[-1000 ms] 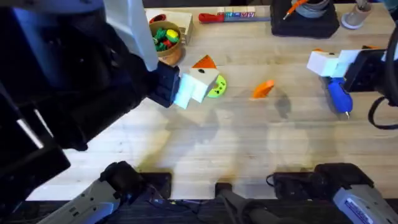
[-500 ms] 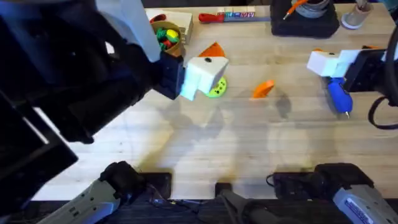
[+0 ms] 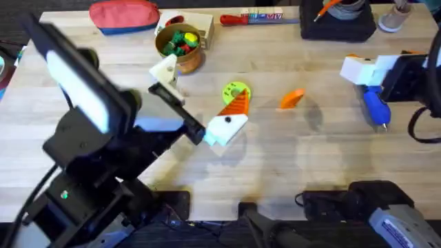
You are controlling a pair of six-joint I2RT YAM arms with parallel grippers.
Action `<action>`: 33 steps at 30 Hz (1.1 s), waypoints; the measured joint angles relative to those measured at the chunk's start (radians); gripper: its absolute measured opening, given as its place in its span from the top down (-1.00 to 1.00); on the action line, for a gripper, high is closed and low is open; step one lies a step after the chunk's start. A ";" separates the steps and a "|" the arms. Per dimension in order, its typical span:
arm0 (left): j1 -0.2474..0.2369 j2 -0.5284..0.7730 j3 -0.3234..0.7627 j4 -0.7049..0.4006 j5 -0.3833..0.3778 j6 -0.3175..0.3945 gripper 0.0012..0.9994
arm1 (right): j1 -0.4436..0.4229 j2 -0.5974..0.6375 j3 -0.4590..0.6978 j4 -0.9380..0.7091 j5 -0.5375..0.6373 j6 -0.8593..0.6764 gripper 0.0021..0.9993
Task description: Pick up the gripper from the table and insert it into the empty holder that is missing its gripper. Then pick up a screw, insert it into the mounting hole, and use the screwdriver to tighten it. Finally, clean up the table by picking up the vegetable and placing it into the bucket.
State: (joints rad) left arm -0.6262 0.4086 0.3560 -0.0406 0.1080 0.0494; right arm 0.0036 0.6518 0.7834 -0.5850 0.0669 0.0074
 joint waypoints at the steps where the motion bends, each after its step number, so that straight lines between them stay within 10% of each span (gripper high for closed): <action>1: 0.015 -0.034 -0.027 0.008 0.020 0.000 -0.98 | 0.000 0.000 0.000 0.000 0.000 0.000 -0.98; 14: 0.139 -0.399 -0.286 0.032 0.187 -0.021 -0.98 | 0.000 0.000 0.000 0.000 0.000 0.000 -0.98; 33: 0.193 -0.402 -0.350 -0.014 0.276 -0.027 -0.98 | 0.000 0.000 0.000 0.000 0.000 0.000 -0.98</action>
State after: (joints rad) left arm -0.4328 0.0063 0.0063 -0.0544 0.3838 0.0223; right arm 0.0036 0.6518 0.7834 -0.5850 0.0669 0.0074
